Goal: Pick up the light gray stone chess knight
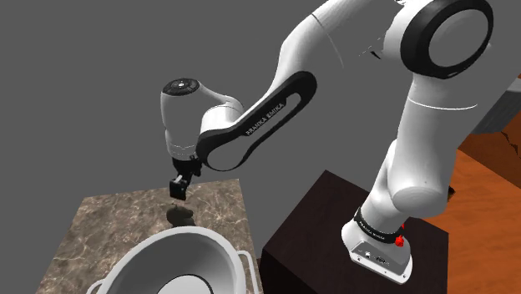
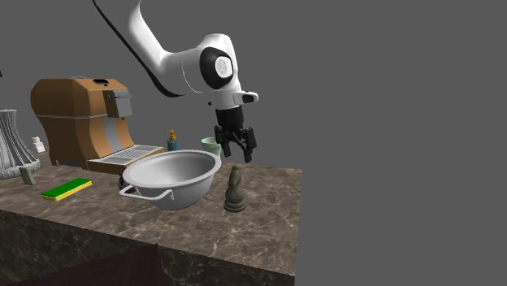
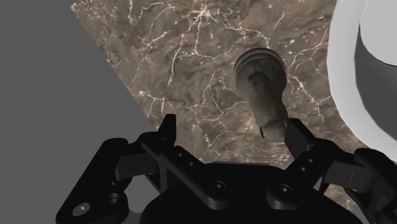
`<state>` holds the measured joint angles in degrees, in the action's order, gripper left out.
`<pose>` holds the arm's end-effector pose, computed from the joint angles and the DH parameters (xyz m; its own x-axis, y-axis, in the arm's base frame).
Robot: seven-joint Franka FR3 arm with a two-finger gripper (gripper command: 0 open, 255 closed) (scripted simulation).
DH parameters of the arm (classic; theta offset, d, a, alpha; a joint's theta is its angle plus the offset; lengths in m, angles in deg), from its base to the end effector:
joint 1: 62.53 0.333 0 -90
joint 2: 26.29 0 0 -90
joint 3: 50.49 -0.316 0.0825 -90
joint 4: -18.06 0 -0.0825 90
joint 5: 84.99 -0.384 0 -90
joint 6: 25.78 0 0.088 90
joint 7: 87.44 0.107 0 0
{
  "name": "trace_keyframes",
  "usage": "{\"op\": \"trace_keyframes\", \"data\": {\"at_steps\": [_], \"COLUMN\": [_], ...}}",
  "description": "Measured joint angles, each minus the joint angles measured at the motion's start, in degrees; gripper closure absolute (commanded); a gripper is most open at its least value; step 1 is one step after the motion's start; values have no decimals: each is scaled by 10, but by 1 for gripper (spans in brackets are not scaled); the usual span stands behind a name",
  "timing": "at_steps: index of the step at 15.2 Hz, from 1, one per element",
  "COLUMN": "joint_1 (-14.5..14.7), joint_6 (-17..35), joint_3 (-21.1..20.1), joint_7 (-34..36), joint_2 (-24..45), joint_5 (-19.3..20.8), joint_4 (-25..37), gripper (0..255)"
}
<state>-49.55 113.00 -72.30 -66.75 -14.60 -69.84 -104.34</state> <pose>0.4747 0.3240 0.3266 0.9013 0.4141 0.1270 0.4073 -0.9100 0.0772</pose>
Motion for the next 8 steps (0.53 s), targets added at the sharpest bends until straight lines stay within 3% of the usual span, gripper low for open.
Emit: {"op": "trace_keyframes", "data": {"at_steps": [5,8], "joint_1": [44,53], "joint_6": [18,31], "joint_3": [5,13], "joint_7": [35,42], "joint_2": [91,118], "joint_5": [67,85], "joint_4": [67,80], "gripper": [0,0]}}
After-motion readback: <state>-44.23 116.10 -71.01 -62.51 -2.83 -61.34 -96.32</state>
